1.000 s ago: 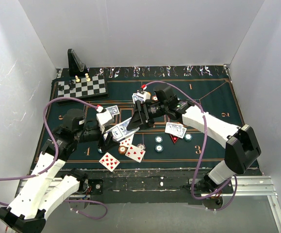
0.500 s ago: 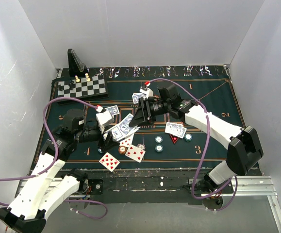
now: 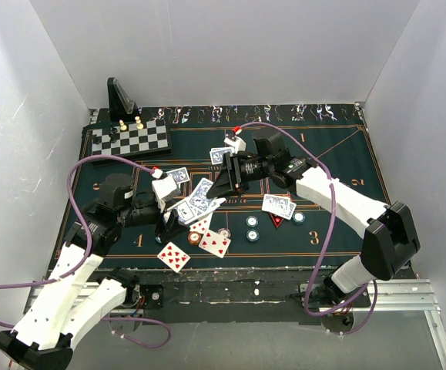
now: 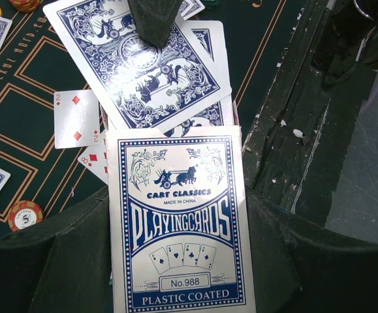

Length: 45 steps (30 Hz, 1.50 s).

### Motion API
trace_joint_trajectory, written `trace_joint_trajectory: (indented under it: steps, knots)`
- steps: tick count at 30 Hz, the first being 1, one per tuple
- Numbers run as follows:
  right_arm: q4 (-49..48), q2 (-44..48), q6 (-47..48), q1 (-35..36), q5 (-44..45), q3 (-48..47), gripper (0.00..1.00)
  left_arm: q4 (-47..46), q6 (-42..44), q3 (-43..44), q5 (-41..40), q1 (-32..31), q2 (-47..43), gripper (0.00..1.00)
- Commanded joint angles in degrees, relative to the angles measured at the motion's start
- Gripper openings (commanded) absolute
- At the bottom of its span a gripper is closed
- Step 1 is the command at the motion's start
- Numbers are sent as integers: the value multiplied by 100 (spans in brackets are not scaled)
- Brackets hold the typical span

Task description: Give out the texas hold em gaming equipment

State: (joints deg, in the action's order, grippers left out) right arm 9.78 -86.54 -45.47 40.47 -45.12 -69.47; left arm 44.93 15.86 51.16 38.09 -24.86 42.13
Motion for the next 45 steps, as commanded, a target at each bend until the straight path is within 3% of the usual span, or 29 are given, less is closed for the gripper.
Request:
trace_joint_trajectory:
  steps: [1, 11, 28, 39, 45]
  knots:
    - [-371, 304, -128, -48, 109, 100, 46, -160, 5, 61, 182, 25, -117, 0]
    - [-811, 595, -453, -144, 469, 364, 34, -168, -4, 61, 182, 25, -117, 0]
    - [-1073, 849, -770, -548, 566, 443, 1, -116, 14, 61, 155, 25, -135, 0]
    - [-1575, 683, -1156, -1401, 162, 706, 1, -45, 58, 35, 111, 25, -205, 0]
    - [-1848, -230, -1078, -1524, 153, 997, 1, -54, 32, 52, 129, 25, -188, 0]
